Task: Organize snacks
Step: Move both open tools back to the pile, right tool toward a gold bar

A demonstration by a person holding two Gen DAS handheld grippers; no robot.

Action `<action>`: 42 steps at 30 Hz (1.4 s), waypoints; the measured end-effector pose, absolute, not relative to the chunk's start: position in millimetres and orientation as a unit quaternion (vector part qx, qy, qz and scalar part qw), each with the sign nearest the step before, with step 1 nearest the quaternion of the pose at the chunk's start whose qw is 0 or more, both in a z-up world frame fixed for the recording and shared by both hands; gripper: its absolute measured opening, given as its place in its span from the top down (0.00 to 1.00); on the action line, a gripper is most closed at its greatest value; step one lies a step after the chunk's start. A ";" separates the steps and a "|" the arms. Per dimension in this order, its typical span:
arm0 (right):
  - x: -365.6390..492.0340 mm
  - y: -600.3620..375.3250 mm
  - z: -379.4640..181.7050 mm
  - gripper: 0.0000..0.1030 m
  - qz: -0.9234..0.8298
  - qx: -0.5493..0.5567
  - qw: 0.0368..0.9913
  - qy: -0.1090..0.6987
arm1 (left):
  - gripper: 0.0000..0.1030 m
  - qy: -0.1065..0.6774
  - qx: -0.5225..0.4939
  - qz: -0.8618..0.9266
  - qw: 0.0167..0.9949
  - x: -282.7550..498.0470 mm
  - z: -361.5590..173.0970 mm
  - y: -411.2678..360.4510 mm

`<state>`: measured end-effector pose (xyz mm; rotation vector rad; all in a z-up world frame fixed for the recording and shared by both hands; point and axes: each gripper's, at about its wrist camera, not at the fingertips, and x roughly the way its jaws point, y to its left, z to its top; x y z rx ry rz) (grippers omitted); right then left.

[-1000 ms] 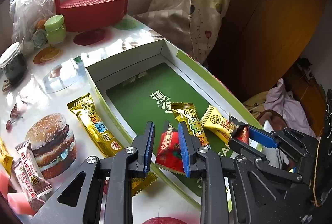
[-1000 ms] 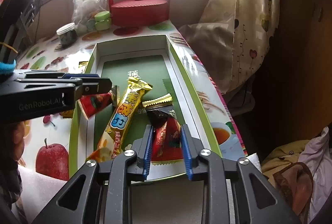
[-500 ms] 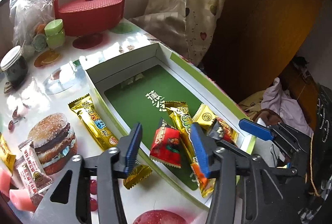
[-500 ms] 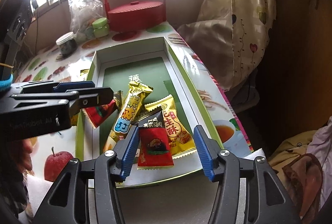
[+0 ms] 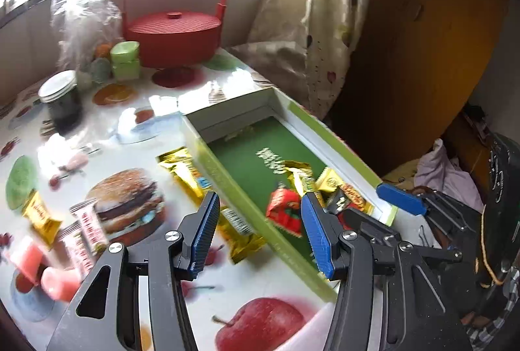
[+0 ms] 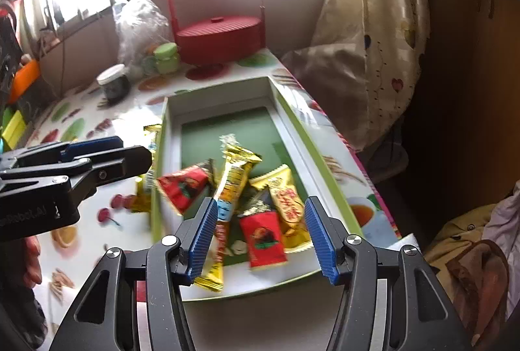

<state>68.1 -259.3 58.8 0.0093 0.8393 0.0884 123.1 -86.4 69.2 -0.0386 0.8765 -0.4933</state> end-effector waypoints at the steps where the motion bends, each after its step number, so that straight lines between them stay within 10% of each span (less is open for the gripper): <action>1: 67.9 -256.6 60.3 0.46 0.044 0.003 0.913 0.405 | 0.48 0.419 -0.019 -0.233 0.878 121.5 69.7 -83.4; 42: 132.4 -117.9 27.1 0.54 0.170 -0.102 0.879 0.434 | 0.48 0.410 -0.118 -0.078 0.901 88.1 43.9 71.3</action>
